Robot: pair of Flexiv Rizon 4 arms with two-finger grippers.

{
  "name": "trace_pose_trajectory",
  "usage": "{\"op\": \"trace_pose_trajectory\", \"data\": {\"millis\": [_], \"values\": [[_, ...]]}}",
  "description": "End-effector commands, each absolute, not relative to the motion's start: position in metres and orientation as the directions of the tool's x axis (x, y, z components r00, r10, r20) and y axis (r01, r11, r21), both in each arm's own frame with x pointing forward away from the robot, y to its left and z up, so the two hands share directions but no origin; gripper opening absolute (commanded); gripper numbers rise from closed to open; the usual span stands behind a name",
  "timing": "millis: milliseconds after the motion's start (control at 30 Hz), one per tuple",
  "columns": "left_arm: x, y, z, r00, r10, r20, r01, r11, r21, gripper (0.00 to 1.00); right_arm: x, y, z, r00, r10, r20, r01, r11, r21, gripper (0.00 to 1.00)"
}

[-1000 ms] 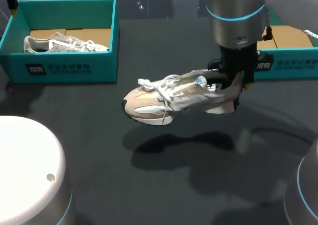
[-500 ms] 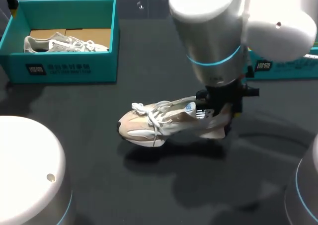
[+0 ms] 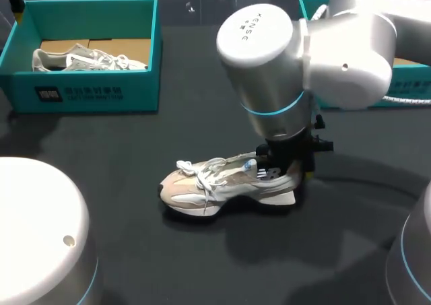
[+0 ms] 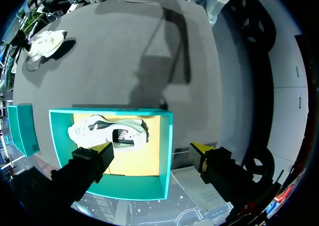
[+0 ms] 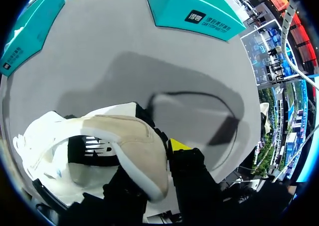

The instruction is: Take the shoe out of the shoebox, open the shoe tongue, remove and reinsert the insole, then place the shoe into the shoebox

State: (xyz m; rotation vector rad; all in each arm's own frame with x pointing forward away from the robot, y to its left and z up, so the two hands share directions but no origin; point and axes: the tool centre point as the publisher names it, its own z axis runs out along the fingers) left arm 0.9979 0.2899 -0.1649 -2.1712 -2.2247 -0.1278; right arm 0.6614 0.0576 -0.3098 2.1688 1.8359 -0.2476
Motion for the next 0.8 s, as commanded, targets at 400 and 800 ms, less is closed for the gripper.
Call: {"op": "trace_pose_trajectory", "data": {"millis": [400,800], "values": [[0.998,0.29,-0.164,-0.025,0.996,0.081,0.999,0.022,0.037,1.0,0.677,0.054,-0.349,0.143,0.94,-0.31,0.99,-0.13,0.062,0.0],[0.998,0.29,-0.164,-0.025,0.996,0.081,0.999,0.022,0.037,1.0,0.684,0.049,-0.369,0.129,0.951,-0.281,0.992,-0.126,0.028,0.0]]}}
